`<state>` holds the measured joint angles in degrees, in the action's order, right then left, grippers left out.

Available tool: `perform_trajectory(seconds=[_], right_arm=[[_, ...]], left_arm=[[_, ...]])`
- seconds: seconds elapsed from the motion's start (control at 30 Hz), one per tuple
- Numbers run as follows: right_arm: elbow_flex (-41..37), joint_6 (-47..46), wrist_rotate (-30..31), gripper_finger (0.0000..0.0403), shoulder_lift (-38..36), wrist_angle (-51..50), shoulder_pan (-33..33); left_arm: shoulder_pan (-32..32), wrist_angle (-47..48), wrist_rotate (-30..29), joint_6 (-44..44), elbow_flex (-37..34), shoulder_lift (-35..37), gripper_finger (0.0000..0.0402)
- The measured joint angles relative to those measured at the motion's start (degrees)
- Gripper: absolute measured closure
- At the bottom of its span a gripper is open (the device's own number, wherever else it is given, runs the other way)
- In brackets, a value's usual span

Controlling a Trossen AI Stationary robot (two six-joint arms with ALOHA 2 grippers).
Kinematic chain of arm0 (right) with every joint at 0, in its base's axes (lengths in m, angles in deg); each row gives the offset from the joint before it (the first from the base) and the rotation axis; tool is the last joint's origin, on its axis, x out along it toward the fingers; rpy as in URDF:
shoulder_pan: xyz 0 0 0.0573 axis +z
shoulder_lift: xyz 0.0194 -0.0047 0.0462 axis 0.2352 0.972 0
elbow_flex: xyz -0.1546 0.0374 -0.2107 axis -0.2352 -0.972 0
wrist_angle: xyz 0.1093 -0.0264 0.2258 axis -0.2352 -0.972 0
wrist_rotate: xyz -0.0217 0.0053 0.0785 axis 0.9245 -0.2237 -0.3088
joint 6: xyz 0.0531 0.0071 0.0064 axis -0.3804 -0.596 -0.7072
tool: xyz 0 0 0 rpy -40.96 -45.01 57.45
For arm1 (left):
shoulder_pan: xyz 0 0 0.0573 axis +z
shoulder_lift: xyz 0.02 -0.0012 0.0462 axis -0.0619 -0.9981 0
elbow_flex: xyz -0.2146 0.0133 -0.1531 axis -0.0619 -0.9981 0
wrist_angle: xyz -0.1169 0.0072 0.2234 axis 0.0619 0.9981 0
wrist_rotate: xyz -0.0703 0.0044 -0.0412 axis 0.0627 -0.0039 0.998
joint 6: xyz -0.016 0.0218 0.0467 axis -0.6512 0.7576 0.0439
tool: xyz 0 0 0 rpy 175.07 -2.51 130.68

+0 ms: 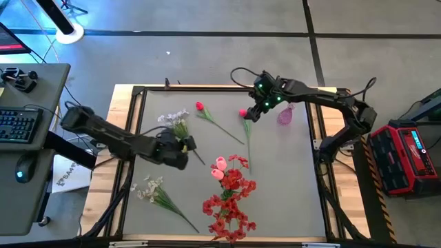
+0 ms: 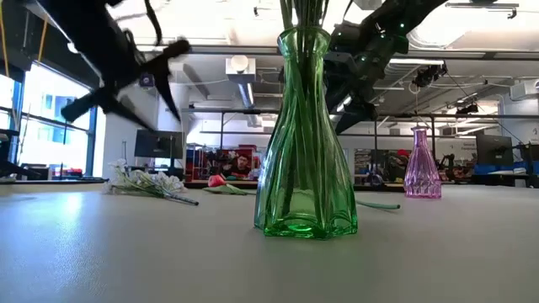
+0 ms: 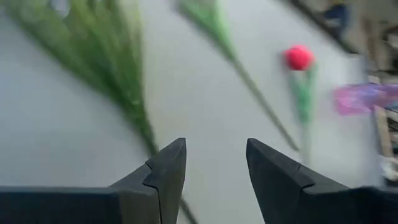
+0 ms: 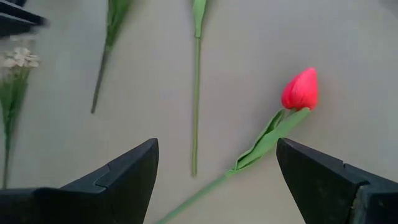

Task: Sort flowers into vase by color
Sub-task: Put the top white flowers into the purple vase

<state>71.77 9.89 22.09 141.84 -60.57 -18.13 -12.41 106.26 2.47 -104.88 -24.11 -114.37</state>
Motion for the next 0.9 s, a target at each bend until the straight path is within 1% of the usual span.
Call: perform_trajectory(seconds=[0.1,0.17,0.23,0.33,0.5,0.6,0.7,0.8,0.9], right_arm=[[0.00,0.87,-0.74,0.0089,0.00,-0.09,-0.81],[0.00,1.71,-0.75,0.0089,0.00,-0.24,-1.17],[0.00,2.39,-0.94,0.0089,0.00,-0.58,-1.61],[0.00,3.87,-1.44,0.0089,-0.02,-1.53,-2.12],[0.00,5.64,-1.89,0.0089,-0.02,-2.38,-3.26],[0.00,5.92,-3.21,0.0089,-0.02,-2.36,-4.17],[0.00,6.61,-3.71,0.0089,-0.02,-2.52,-5.07],[0.00,7.22,-3.81,0.0089,-0.02,-2.99,-5.87],[0.00,7.32,-3.96,0.0089,-0.02,-3.34,-6.46]], left_arm=[[3.21,-1.48,3.24,-0.51,0.00,-3.84,0.0255],[5.57,-1.84,6.77,-0.53,0.00,-5.88,0.0261],[7.38,-1.95,9.83,0.14,0.00,-7.32,0.0267],[9.54,-1.89,12.69,0.13,0.00,-8.45,0.0270],[12.59,-2.13,15.47,-0.02,0.00,-8.57,0.0270],[14.92,-1.65,15.56,1.74,0.00,-8.75,0.0270],[17.32,-1.36,16.43,3.73,0.00,-10.31,0.0270],[19.68,-1.76,19.99,5.46,0.00,-12.69,0.0270],[20.91,-2.31,21.66,5.76,0.23,-15.02,0.0270]])
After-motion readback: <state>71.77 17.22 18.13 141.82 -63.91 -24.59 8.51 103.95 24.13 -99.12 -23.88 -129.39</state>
